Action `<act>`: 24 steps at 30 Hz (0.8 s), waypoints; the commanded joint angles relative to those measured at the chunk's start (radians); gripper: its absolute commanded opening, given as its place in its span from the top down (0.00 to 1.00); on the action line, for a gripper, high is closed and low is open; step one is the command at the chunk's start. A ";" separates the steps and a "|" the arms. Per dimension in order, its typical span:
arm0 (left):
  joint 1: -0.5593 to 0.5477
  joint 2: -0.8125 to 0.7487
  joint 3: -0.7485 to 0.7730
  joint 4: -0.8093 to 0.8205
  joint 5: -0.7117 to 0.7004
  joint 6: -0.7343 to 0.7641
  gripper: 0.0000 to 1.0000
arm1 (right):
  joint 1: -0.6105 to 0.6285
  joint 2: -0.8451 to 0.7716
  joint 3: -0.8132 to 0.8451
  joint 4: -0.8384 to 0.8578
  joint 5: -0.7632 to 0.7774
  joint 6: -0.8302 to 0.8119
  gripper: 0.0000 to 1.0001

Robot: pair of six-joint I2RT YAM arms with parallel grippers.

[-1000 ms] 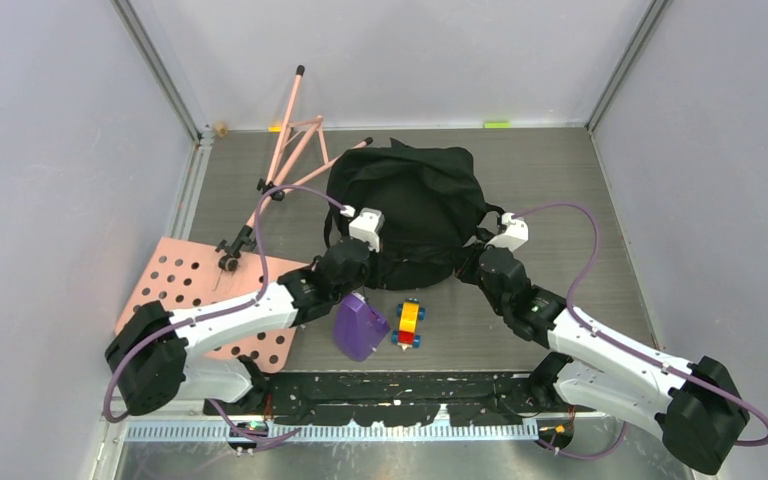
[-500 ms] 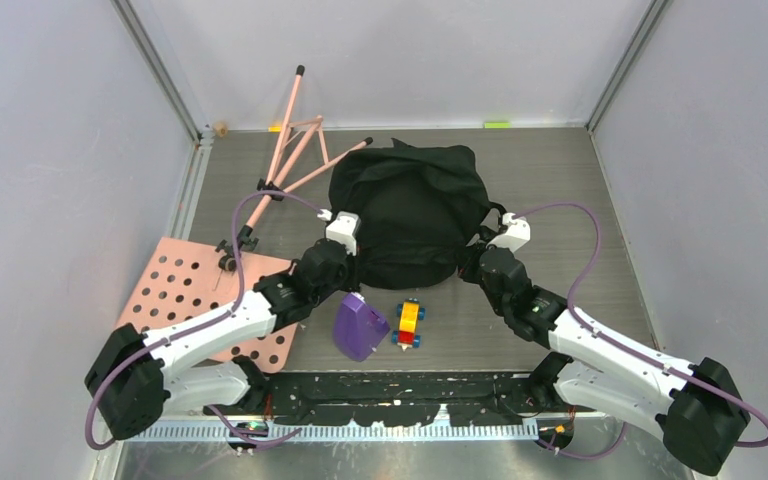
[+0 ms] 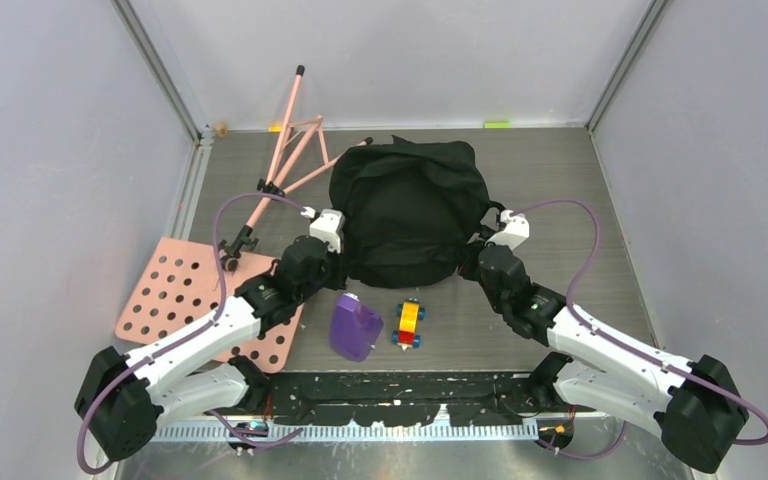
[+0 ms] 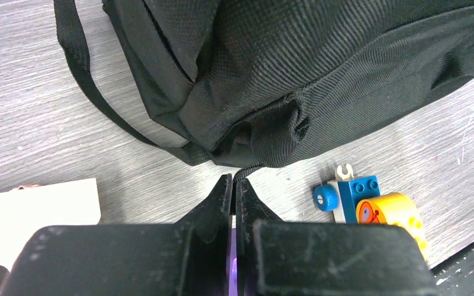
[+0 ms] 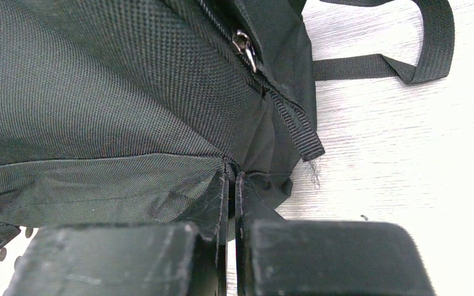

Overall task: Pack the student bag
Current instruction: Zip the student bag at the center of the board, then reset both arms

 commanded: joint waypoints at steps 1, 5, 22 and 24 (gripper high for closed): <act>0.038 -0.052 -0.008 -0.068 -0.043 0.070 1.00 | -0.040 -0.010 0.062 0.046 0.197 -0.032 1.00; 0.056 -0.066 -0.012 -0.081 -0.040 0.080 1.00 | -0.042 -0.011 0.063 0.040 0.200 -0.033 1.00; 0.070 -0.166 0.016 -0.103 0.063 0.186 0.03 | -0.048 -0.065 0.216 -0.214 0.001 -0.356 0.12; 0.081 -0.183 0.032 -0.130 0.053 0.172 0.01 | -0.057 -0.095 0.239 -0.268 -0.022 -0.383 0.08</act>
